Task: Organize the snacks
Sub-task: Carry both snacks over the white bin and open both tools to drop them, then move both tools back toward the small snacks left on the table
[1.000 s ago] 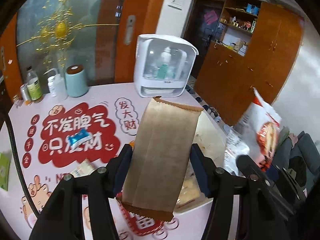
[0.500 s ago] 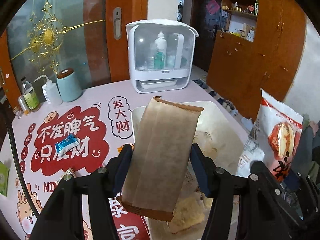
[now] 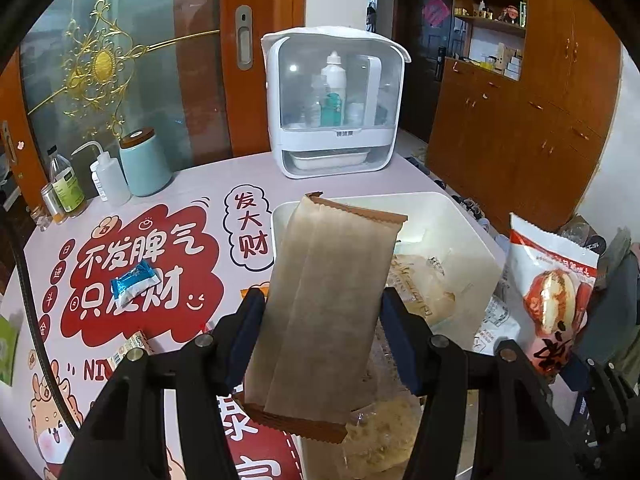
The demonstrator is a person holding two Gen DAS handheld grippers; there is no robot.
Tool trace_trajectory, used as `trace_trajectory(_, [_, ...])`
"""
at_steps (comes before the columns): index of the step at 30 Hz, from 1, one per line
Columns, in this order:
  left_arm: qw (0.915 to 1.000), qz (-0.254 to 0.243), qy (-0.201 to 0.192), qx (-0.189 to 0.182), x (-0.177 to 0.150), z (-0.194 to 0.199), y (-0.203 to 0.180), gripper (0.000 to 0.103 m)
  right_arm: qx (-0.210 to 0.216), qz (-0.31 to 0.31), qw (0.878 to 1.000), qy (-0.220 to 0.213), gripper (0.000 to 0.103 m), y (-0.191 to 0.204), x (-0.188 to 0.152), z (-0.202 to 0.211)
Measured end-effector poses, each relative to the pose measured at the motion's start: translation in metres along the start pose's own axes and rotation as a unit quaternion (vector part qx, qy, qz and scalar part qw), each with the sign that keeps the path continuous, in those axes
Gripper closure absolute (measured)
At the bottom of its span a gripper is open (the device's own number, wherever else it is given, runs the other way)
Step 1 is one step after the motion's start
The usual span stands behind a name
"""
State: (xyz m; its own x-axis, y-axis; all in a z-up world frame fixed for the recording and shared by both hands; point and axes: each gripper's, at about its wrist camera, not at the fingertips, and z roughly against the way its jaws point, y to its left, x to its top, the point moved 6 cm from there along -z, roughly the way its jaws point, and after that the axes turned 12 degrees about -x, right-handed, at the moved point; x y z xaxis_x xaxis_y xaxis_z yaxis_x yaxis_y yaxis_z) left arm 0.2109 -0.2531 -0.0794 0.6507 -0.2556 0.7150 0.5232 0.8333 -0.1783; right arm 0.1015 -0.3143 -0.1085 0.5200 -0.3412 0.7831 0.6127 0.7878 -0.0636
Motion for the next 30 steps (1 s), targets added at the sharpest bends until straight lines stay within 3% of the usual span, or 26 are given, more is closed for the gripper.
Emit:
trace_trajectory(6, [0.9999, -0.005, 0.002, 0.010, -0.002, -0.002, 0.001, 0.044, -0.002, 0.006, 1.000, 0.016, 0.060, 0.003, -0.005, -0.008])
trace_trajectory(8, [0.9999, -0.008, -0.002, 0.006, -0.002, 0.001, 0.001, 0.040, 0.003, 0.002, 1.000, 0.023, 0.057, 0.002, -0.006, -0.009])
trace_trajectory(10, [0.9999, -0.013, -0.006, -0.002, -0.002, 0.006, -0.001, 0.002, 0.005, 0.002, 1.000, 0.025, 0.051, 0.002, -0.006, -0.009])
trace_trajectory(13, [0.9992, -0.023, -0.033, 0.001, 0.002, 0.022, -0.004, 0.001, -0.003, 0.003, 1.000, 0.010, 0.043, 0.001, -0.003, -0.001])
trace_trajectory(17, [0.9975, -0.043, -0.051, 0.022, 0.003, 0.044, -0.007, 0.001, 0.006, -0.001, 1.000, 0.000, 0.042, 0.002, 0.001, 0.011])
trace_trajectory(30, [0.9983, -0.014, -0.053, 0.019, -0.013, 0.101, 0.008, 0.001, 0.032, 0.012, 0.999, -0.024, 0.042, 0.012, 0.001, 0.056])
